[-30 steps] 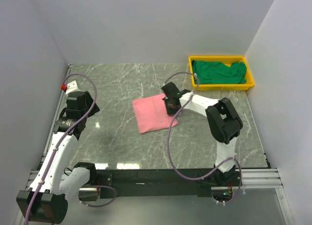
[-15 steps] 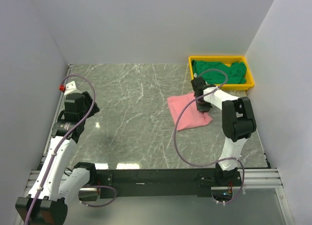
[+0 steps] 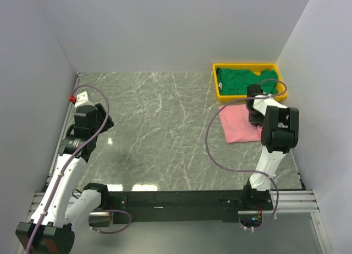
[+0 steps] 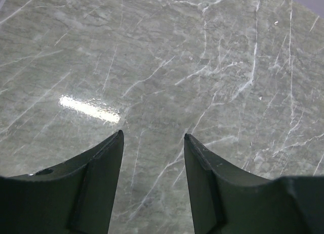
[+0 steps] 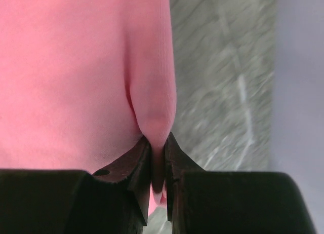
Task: Fold and stack the t-shirts
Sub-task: Neatly place the folded tshirt to the corner
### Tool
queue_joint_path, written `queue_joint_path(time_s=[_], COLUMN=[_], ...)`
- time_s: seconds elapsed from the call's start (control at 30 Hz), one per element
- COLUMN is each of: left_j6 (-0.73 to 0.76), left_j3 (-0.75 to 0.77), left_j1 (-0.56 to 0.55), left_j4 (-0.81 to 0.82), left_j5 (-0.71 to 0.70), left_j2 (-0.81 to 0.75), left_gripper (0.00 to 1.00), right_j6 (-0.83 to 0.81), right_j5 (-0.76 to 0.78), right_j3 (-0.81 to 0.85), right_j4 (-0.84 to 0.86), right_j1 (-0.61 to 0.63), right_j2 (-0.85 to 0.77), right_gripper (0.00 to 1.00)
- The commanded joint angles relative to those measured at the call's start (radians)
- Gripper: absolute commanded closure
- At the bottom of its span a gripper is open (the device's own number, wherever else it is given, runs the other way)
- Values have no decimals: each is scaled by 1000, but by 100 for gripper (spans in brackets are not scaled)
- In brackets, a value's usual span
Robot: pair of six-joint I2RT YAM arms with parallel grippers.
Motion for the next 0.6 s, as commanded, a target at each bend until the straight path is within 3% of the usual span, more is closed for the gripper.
queue_joint_path(time_s=[0.0, 0.57], left_j6=[17, 15], left_j3=[0, -2], left_j1=[-2, 36], left_j4=[28, 40], left_j5=[3, 53], left_j2=[14, 71], left_gripper=[43, 44], right_j6=[-58, -23], right_j5=[64, 150], right_j3=[77, 212], right_j4=[15, 11], right_j1=[-40, -227], right_j2=[42, 128], right_gripper=[100, 100])
